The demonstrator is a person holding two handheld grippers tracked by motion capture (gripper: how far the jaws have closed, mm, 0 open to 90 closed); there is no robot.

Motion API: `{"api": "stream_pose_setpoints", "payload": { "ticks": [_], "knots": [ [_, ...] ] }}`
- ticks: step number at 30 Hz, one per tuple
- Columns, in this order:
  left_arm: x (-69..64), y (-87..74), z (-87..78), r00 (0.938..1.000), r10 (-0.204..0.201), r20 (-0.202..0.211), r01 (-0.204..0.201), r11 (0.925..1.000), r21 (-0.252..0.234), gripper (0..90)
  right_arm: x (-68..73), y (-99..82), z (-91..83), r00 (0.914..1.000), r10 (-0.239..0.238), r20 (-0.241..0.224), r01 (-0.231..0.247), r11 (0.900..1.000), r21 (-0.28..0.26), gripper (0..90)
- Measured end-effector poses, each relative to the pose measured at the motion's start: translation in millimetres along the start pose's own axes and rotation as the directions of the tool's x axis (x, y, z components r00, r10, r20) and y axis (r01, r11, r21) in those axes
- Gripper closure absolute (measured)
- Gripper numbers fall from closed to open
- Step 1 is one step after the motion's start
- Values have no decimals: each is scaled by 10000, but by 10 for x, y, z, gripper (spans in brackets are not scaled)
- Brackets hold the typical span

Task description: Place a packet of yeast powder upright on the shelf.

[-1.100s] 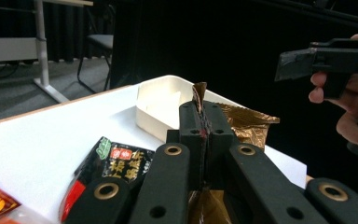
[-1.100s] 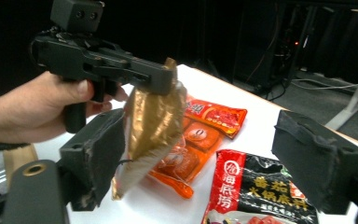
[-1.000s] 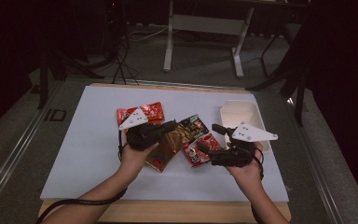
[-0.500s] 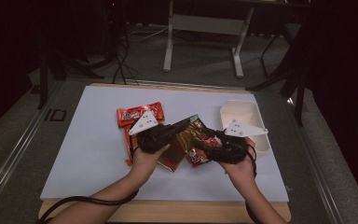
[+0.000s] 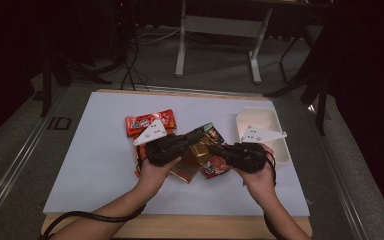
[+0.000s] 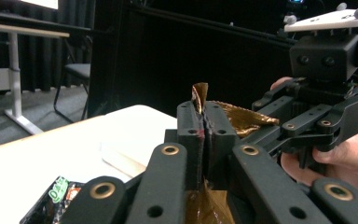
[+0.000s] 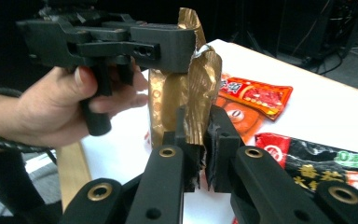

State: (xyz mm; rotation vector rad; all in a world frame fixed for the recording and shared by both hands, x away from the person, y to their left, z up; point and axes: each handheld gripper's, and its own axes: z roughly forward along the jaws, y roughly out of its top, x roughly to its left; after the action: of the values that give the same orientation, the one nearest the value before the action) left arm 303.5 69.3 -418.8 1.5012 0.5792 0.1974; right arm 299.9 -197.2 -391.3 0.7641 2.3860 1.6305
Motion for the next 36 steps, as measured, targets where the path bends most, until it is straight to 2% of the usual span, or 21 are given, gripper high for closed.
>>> {"api": "stream_pose_setpoints", "payload": {
  "ticks": [3,5,7,11,17,18,19,20,21,25,27,32,36],
  "knots": [
    [6,24,-17,9999,93,77,-94,9999,84,785,-15,31,-22,9999,-125,7,125,9999,100,861],
    [10,36,-30,9996,281,92,-281,9996,58,712,-28,48,-34,9999,-146,11,146,9998,137,863],
    [15,51,-31,9992,313,266,-318,9993,197,640,-49,64,-51,10000,-75,-5,75,9999,78,865],
    [-6,62,-43,9978,609,270,-621,9968,495,469,-95,100,-94,10000,-35,8,35,10000,0,866],
    [-3,53,-89,9987,391,329,-414,9965,725,258,-130,178,-178,9995,-269,183,268,9996,22,866],
    [1,50,-97,9981,440,421,-474,9953,845,223,-135,188,-189,9994,-283,196,282,9996,28,866],
    [-2,52,-103,9982,547,239,-568,9935,987,172,-144,202,-203,9994,-301,184,301,9995,29,866],
    [-4,49,-110,9980,616,136,-627,9925,1047,156,-151,217,-224,9995,-247,184,248,9997,-21,866],
    [3,47,-118,9978,628,208,-648,9910,1170,156,-159,230,-239,9995,-253,174,253,9997,-27,866],
    [74,5,-157,9986,464,268,-500,9869,1535,136,-184,273,-296,9991,-327,261,329,9994,-73,866],
    [123,-32,-191,9993,304,225,-335,9874,1546,86,-202,292,-323,9990,-349,279,353,9993,-125,867],
    [193,-92,-301,9994,326,-103,-304,9853,1680,26,-263,337,-376,9991,-261,336,267,9995,-178,874],
    [234,-129,-412,9992,343,-206,-306,9866,1604,26,-300,359,-402,9989,-236,399,246,9994,-237,879]
  ]
}}
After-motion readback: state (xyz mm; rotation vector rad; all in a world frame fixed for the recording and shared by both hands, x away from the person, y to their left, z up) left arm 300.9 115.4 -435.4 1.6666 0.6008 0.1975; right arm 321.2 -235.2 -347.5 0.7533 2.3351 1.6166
